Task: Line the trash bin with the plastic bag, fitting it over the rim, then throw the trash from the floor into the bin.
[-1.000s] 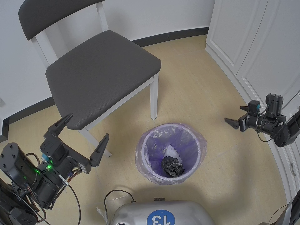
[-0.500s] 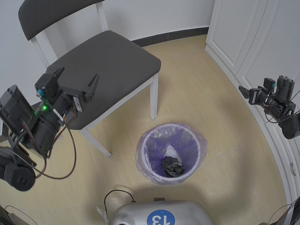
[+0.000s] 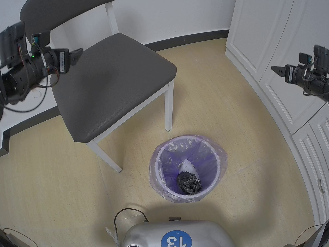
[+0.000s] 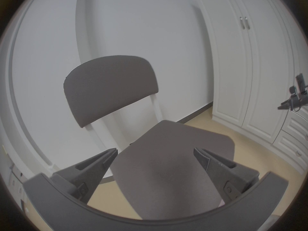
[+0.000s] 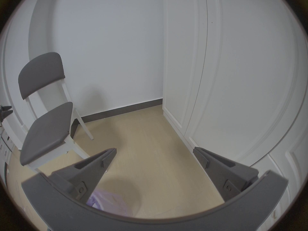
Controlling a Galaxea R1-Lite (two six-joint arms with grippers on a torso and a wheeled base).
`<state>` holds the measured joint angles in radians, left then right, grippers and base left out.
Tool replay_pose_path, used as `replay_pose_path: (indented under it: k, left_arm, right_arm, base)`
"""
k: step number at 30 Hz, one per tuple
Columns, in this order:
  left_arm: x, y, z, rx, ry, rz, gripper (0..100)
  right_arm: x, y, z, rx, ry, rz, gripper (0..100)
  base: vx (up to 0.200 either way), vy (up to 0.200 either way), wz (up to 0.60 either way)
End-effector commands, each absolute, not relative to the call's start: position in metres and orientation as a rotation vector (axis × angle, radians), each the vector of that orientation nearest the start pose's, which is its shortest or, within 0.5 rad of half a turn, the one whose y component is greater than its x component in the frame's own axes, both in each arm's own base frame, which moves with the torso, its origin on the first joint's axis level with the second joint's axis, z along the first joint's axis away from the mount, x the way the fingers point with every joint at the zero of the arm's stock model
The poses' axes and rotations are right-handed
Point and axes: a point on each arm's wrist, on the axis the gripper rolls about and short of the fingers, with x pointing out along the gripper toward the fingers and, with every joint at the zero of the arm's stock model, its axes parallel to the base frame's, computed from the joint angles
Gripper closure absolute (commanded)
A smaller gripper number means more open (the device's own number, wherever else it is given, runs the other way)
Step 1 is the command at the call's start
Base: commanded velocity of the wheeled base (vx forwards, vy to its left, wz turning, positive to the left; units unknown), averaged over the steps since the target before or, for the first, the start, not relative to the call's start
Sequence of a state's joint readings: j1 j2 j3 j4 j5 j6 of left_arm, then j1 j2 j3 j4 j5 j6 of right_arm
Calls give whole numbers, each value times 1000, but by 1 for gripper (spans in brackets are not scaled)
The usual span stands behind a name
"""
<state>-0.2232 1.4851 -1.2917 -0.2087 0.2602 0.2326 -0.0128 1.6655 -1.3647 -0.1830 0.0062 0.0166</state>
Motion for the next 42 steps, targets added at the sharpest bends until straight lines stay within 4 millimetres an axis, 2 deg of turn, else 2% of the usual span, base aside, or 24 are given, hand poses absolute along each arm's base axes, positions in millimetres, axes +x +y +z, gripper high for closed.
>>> replay_pose_path:
  k: [1, 4, 7, 10, 11, 13, 18, 21, 22, 23, 24, 29, 34, 37, 39, 42]
  left_arm:
    - [234, -4, 391, 189, -33, 224, 0]
    - [215, 11, 390, 138, -40, 289, 0]
    - [200, 17, 389, 89, -54, 320, 0]
    - [172, 16, 388, 59, -81, 319, 0]
    - [163, 15, 388, 58, -92, 311, 0]
    - [146, 13, 389, 61, -117, 282, 0]
    - [99, 5, 393, 64, -180, 160, 0]
    - [74, 4, 385, 64, -157, 147, 0]
    - [74, 4, 385, 64, -157, 147, 0]
    - [53, 3, 375, 63, -148, 142, 0]
    - [42, 3, 369, 64, -156, 141, 0]
    - [15, 3, 355, 64, -185, 143, 0]
    - [-7, 3, 349, 63, -234, 137, 0]
    - [-20, 3, 347, 66, -266, 122, 0]
    - [-34, 3, 344, 63, -283, 114, 0]
    - [-48, 3, 339, 65, -288, 116, 0]
  right_arm:
    - [269, -8, 376, 17, 24, -19, 0]
    - [240, -10, 382, 18, -2, -35, 0]
    - [225, -19, 385, 20, -24, -76, 0]
    - [198, -27, 390, 22, -58, -130, 0]
    - [198, -27, 390, 22, -58, -130, 0]
    - [168, -25, 393, 19, -92, -140, 0]
    - [126, -21, 393, 12, -144, -151, 0]
    - [105, -17, 389, 6, -157, -147, 0]
    - [105, -17, 389, 6, -157, -147, 0]
    - [90, -14, 386, 4, -176, -137, 0]
    - [81, -13, 384, 1, -188, -134, 0]
    - [49, -7, 386, 2, -261, -122, 0]
    - [17, -2, 385, 13, -337, -110, 0]
    - [-5, 2, 379, 10, -379, -77, 0]
    - [-28, 7, 369, -4, -419, -32, 0]
    - [-50, 11, 356, -17, -449, 0, 0]
  base:
    - [0, 0, 0]
    - [0, 0, 0]
    - [0, 0, 0]
    - [0, 0, 0]
    - [0, 0, 0]
    - [0, 0, 0]
    - [0, 0, 0]
    - [0, 0, 0]
    - [0, 0, 0]
    - [0, 0, 0]
    - [0, 0, 0]
    - [0, 0, 0]
    - [0, 0, 0]
    - [0, 0, 0]
    - [0, 0, 0]
    - [0, 0, 0]
